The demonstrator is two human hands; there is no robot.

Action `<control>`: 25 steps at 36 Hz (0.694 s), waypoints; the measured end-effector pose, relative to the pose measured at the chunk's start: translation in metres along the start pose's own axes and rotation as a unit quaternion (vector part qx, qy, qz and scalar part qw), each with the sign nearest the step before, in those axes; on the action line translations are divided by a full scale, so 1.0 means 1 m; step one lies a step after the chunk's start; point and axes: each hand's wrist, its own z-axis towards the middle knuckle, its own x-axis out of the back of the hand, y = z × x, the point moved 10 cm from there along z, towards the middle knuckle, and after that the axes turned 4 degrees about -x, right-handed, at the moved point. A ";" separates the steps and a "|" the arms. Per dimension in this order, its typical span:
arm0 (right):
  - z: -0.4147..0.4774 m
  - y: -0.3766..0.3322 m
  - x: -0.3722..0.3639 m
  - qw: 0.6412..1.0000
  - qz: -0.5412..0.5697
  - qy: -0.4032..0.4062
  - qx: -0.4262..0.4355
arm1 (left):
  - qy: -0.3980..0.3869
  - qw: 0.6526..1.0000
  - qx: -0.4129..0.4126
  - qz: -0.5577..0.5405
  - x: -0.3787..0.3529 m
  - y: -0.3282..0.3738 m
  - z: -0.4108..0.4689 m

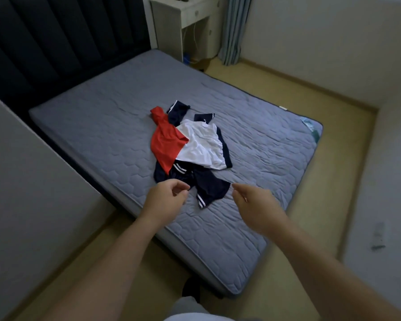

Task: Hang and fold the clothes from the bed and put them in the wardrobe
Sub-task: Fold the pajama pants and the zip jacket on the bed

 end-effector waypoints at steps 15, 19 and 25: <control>0.286 0.124 0.015 0.991 -0.016 -0.131 -0.014 | 0.013 0.988 0.157 0.005 -0.147 -0.018 0.210; 0.381 0.179 -0.019 0.979 -0.054 -0.199 0.001 | 0.032 0.967 0.251 -0.024 -0.216 -0.047 0.256; 0.493 0.272 -0.087 0.958 -0.063 -0.280 -0.023 | 0.039 0.940 0.337 -0.046 -0.316 -0.097 0.326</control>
